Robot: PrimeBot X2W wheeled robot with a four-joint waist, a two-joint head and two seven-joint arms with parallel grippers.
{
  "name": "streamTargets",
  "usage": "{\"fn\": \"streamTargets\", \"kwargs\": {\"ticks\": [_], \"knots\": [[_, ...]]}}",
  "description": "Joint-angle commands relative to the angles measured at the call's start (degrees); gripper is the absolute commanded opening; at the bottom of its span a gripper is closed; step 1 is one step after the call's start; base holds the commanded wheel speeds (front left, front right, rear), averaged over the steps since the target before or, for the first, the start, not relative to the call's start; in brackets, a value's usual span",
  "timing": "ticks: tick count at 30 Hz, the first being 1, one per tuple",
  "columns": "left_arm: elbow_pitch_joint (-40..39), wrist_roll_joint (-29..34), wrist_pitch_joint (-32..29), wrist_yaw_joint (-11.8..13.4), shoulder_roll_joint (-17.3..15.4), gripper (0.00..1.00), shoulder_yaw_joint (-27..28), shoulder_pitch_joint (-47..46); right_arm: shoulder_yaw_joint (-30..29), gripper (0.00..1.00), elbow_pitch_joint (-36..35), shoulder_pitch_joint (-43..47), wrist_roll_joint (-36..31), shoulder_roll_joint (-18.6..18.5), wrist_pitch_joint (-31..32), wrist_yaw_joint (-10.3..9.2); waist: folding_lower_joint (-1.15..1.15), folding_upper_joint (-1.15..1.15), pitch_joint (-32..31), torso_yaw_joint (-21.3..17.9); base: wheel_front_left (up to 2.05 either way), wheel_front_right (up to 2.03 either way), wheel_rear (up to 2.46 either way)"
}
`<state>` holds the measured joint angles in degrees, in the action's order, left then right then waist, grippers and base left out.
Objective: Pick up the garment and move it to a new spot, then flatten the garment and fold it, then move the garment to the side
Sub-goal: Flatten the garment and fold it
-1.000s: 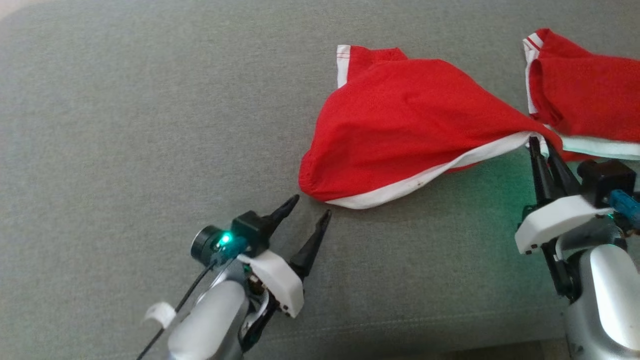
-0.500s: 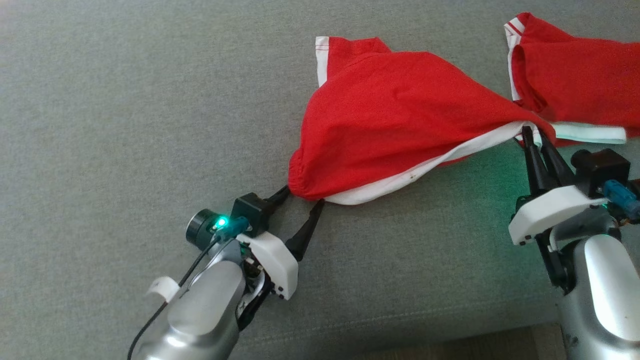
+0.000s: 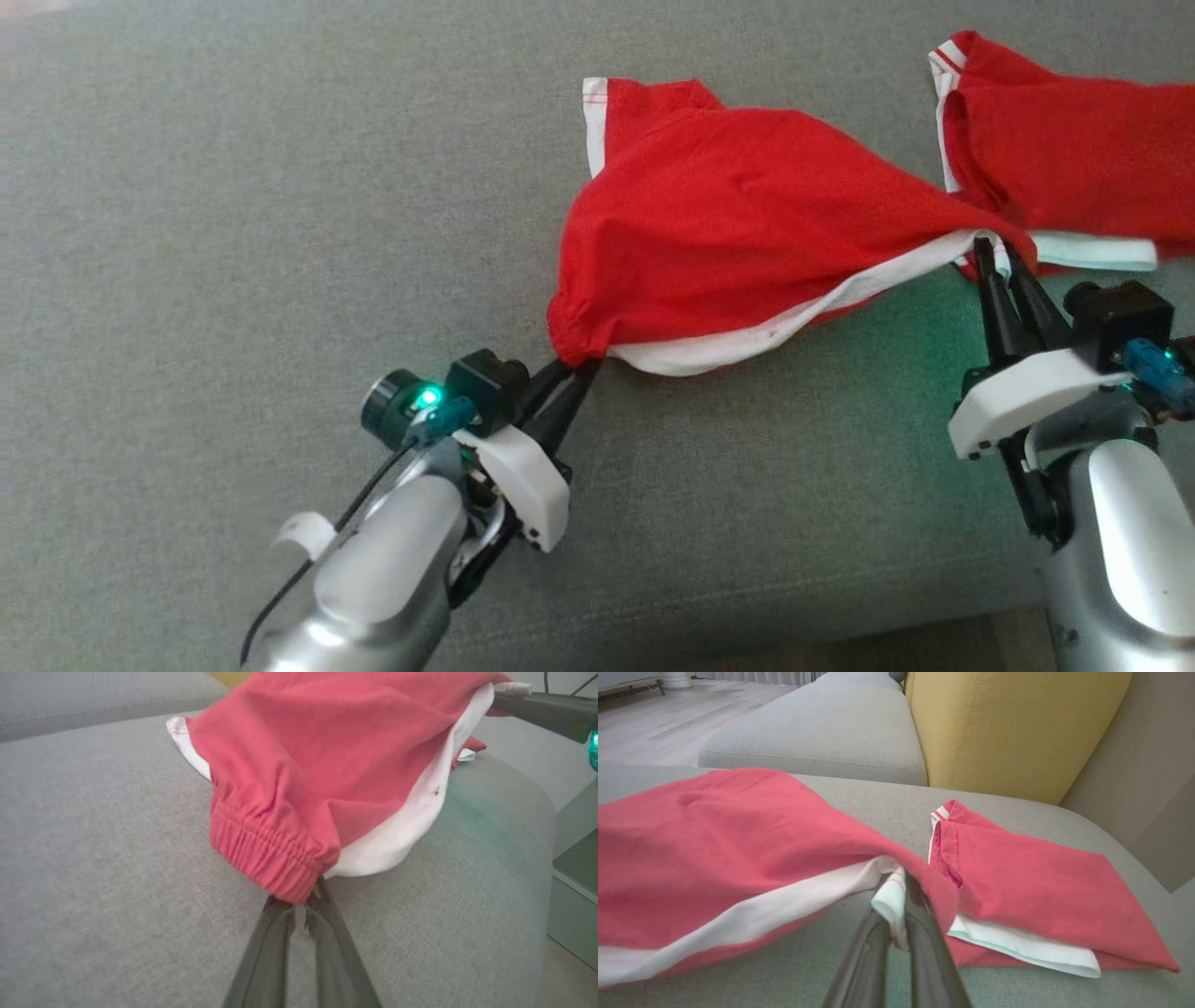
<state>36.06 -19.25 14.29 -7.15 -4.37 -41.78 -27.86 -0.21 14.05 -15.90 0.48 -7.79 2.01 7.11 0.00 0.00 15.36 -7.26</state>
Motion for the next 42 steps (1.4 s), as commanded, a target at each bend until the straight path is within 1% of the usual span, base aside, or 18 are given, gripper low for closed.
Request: {"fn": "streamTargets", "kwargs": {"ticks": [1, 4, 7, 13, 21, 25, 28, 32, 35, 38, 42], "knots": [[-2.9, 0.7, 0.7, -0.3, -1.8, 0.00, 2.3, -1.0, 0.9, 0.00, -2.0, -1.7, -0.2, -0.7, -0.8, 0.37, 0.00, 0.00, -0.9, 0.6, 0.00, 0.00, 0.00], [-4.7, 1.1, 0.7, -0.2, -2.3, 0.00, 3.3, -0.7, 1.0, 0.00, -2.2, -1.8, -0.2, -1.0, -1.3, 0.37, 0.00, 0.00, -1.9, 1.0, 0.00, 0.00, 0.00], [-9.1, 1.9, 0.7, 0.4, -3.9, 0.00, 5.6, -0.6, 1.6, 0.00, -3.1, -2.6, -0.3, -1.9, -2.2, 0.37, 0.00, 0.00, -3.7, 1.9, 0.00, 0.00, 0.00], [-14.4, 3.0, 0.4, 0.8, -7.5, 0.00, 7.9, -3.5, 4.0, 0.00, -5.2, -6.3, -0.4, -4.3, -3.2, 0.37, 0.00, 0.00, -6.8, 2.6, 0.00, 0.00, 0.00], [-22.4, 2.9, -4.7, 0.9, -12.7, 0.00, 11.5, -11.9, 7.8, 0.00, -6.7, -15.1, -0.3, -8.3, -3.8, 0.37, 0.00, 0.00, -10.9, 2.4, 0.00, 0.00, 0.00], [-26.3, 2.9, -6.7, 1.9, -14.6, 0.00, 13.6, -14.7, 9.5, 0.00, -7.7, -17.2, 0.0, -9.1, -4.1, 0.37, 0.00, 0.00, -13.1, 2.2, 0.00, 0.00, 0.00], [-29.2, 2.1, -8.8, 2.3, -15.9, 0.00, 14.5, -14.3, 10.3, 0.00, -9.4, -16.2, 0.4, -9.5, -3.7, 0.37, 0.00, 0.00, -14.6, 2.0, 0.00, 0.00, 0.00], [-34.1, 0.1, -13.1, 2.6, -18.0, 0.00, 14.7, -10.2, 9.5, 0.00, -13.7, -11.9, 1.5, -9.4, -3.0, 0.37, 0.00, 0.00, -15.8, 1.8, 0.00, 0.00, 0.00], [-39.0, -2.2, -16.9, 2.6, -19.9, 0.00, 14.9, -6.0, 8.6, 0.00, -18.2, -7.6, 1.6, -9.6, -1.8, 0.37, 0.00, 0.00, -16.1, 1.8, 0.00, 0.00, 0.00], [-44.5, -4.2, -20.0, 3.3, -22.0, 0.00, 15.9, -2.9, 7.3, 0.00, -23.8, -3.8, 0.8, -9.8, 0.3, 0.37, 0.00, 0.00, -15.9, 1.8, 0.00, 0.00, 0.00], [-50.7, -5.4, -22.9, 4.5, -24.3, 0.00, 18.1, -2.4, 6.2, 0.00, -30.8, -1.4, -0.1, -10.2, 3.5, 0.37, 0.00, 0.00, -14.6, 1.7, 0.00, 0.00, 0.00]]}}
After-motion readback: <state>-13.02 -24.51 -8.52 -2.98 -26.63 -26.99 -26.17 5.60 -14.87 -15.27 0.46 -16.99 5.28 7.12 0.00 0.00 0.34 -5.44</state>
